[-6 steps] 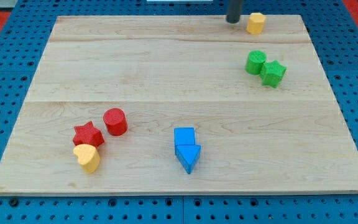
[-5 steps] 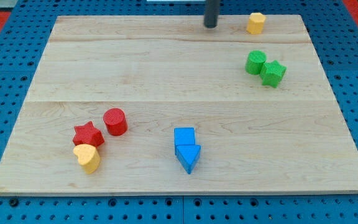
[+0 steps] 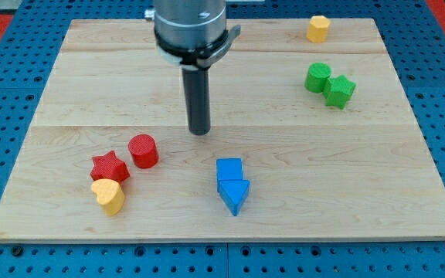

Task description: Point your arm to yellow heart

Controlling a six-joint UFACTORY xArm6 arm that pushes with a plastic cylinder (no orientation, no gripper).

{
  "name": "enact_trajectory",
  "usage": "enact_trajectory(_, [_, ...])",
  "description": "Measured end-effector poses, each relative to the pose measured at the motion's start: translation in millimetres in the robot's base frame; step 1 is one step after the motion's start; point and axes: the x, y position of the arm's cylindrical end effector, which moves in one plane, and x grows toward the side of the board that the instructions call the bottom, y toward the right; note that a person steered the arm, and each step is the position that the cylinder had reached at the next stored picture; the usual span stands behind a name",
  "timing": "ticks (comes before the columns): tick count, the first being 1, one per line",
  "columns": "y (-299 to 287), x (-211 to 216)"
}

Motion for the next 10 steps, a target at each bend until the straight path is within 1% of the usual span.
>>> enact_trajectory(1, [-22.1, 15.6])
enact_trajectory(2, [-35.5, 44.5])
enact_trajectory(3, [-52.9, 86.3])
enact_trajectory(5, [-103.4, 155.4])
enact_trajectory(6, [-154.9, 158.0])
enact_trajectory(7, [-170.1, 146.8])
enact_trajectory(8, [-158.5, 144.4])
enact_trajectory(10, [-143.1, 116.3])
